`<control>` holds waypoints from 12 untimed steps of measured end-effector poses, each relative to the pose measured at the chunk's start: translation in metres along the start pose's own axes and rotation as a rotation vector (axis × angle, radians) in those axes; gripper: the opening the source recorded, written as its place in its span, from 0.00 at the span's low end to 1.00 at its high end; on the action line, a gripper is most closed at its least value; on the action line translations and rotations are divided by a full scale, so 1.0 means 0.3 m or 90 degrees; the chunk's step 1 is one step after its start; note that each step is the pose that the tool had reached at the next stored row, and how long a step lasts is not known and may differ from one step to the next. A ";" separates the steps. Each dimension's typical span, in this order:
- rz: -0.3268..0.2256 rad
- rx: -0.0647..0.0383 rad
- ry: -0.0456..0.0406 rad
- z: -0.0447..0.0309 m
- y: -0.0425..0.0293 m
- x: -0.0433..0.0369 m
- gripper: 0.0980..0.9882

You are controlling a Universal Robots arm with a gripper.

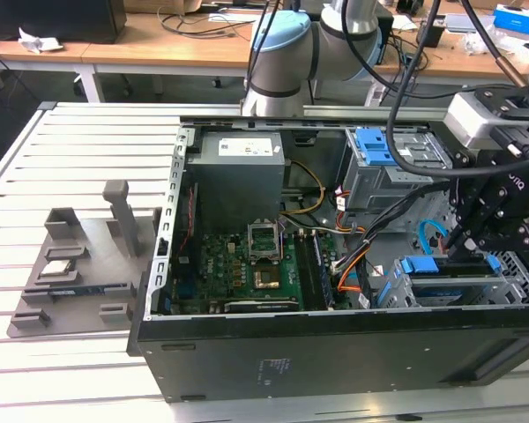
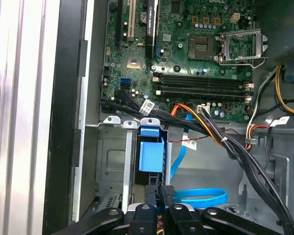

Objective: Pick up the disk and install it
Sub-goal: 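Insert the second disk wire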

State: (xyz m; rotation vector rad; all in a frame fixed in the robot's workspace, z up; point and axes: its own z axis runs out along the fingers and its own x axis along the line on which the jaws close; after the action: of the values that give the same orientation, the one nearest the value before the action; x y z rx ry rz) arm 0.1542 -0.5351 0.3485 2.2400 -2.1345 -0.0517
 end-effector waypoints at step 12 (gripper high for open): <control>0.000 0.000 0.0059 0.013 -0.008 0.000 0.07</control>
State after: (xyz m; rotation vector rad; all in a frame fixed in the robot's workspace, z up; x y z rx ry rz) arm 0.1562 -0.5351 0.3445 2.2357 -2.1294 -0.0417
